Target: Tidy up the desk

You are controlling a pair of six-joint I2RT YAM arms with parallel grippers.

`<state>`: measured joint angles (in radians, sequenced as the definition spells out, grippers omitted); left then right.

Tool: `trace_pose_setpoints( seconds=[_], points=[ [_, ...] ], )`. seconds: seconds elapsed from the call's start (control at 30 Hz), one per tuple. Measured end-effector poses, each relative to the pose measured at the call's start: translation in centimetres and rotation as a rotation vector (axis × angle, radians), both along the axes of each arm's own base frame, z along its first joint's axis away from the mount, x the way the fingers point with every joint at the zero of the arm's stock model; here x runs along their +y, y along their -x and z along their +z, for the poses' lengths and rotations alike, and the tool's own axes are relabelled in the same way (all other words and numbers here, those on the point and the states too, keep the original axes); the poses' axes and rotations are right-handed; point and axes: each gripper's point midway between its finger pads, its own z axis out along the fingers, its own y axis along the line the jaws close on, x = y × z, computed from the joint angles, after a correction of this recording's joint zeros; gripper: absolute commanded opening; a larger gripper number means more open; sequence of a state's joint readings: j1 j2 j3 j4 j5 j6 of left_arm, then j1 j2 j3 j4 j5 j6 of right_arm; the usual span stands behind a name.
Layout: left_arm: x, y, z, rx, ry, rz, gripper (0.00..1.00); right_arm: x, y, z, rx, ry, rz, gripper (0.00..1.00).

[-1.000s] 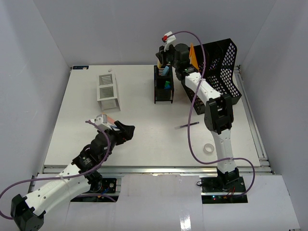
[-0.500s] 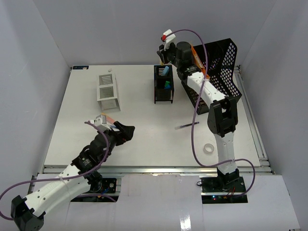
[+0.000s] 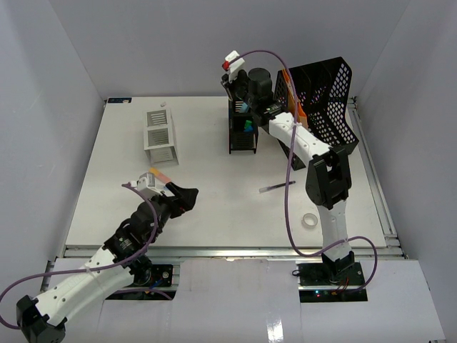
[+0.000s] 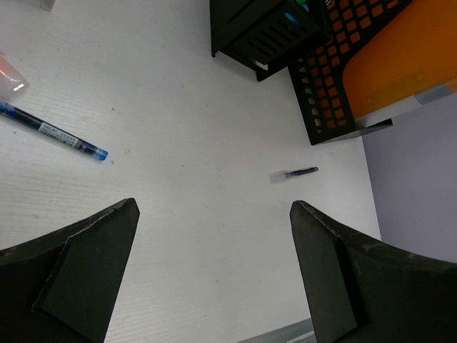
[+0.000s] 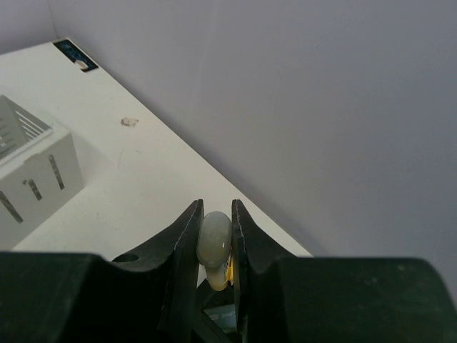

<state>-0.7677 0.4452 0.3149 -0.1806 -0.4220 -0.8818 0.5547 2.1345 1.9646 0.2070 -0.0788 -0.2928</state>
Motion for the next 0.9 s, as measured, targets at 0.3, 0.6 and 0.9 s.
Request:
trace_pose_setpoints(
  seconds=[0.3, 0.6, 0.9],
  points=[
    [0.2, 0.1, -0.9, 0.013, -0.015, 0.006, 0.98, -1.6, -2.0, -4.1, 0.028, 0.071, -0.09, 0.1],
    [0.2, 0.1, -1.4, 0.023, -0.025, 0.005, 0.98, -1.4, -2.8, -7.2, 0.054, 0.101, -0.097, 0.17],
    [0.0, 0.0, -2.3, 0.051, -0.048, -0.002, 0.98, -1.8, -3.4, -9.4, 0.123, 0.063, -0.093, 0.78]
  ],
)
